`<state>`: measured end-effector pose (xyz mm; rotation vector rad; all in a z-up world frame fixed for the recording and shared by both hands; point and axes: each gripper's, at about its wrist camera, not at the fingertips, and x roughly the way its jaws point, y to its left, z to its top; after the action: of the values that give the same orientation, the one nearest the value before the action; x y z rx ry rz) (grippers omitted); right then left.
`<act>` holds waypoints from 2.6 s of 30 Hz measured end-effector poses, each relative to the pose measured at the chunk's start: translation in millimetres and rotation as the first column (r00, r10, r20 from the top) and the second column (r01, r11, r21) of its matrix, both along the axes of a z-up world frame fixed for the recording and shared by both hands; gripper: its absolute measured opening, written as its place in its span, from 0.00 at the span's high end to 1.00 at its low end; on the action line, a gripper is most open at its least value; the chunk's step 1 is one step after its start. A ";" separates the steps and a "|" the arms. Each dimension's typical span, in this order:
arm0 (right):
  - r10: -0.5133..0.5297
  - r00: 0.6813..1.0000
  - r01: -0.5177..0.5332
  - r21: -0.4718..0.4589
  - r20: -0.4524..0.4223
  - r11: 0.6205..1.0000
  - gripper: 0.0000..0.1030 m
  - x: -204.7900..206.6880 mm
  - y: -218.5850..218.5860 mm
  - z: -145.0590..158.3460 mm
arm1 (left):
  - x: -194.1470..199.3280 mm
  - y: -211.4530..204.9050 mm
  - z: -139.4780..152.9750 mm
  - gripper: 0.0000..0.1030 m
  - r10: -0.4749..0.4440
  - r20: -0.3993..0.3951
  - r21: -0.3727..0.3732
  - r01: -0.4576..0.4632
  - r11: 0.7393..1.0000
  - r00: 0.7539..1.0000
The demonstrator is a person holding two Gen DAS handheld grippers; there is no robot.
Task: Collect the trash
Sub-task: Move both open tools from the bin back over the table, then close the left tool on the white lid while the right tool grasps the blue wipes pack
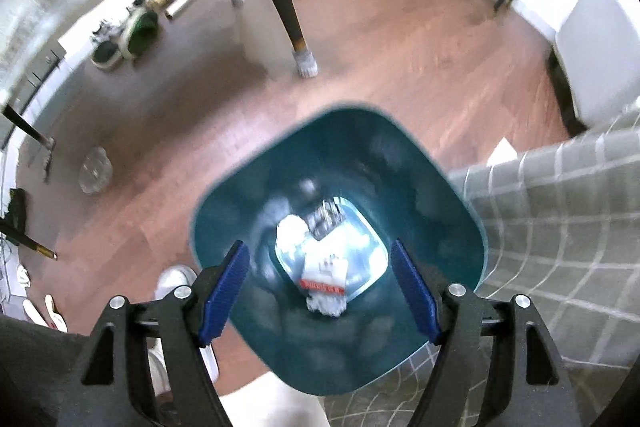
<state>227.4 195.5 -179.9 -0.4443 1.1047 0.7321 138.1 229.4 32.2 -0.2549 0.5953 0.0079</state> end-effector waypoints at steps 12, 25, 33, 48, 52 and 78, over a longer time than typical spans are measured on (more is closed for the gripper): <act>-0.043 0.982 0.000 0.226 0.184 0.974 0.28 -1.1 -36.9 113.7 | 5.7 -23.5 18.9 0.42 0.004 0.051 0.039 -0.006 0.999 0.999; -0.189 0.947 0.100 0.322 0.260 0.941 0.25 11.1 -121.3 160.7 | 30.3 -84.6 13.8 0.33 -0.089 0.034 0.072 0.086 0.994 0.995; -0.273 0.924 0.169 0.354 0.267 0.920 0.25 19.0 -171.8 171.1 | 44.9 -120.2 7.3 0.28 -0.141 0.021 0.076 0.139 0.987 0.990; -0.407 0.878 0.297 0.381 0.251 0.876 0.23 26.7 -262.4 174.5 | 66.4 -185.1 -16.4 0.25 -0.238 -0.028 0.113 0.240 0.964 0.971; -0.432 0.866 0.326 0.370 0.252 0.870 0.23 27.8 -283.9 171.4 | 73.5 -202.4 -24.2 0.25 -0.265 -0.042 0.111 0.268 0.957 0.963; -0.493 0.854 0.415 0.355 0.166 0.838 0.15 29.5 -380.1 152.1 | 109.4 -305.0 -79.8 0.40 -0.420 -0.156 0.134 0.441 0.888 0.894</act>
<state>256.9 -184.6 -27.8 0.0073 0.7917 0.3938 247.5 -75.6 -47.6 0.0464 0.7609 -0.3599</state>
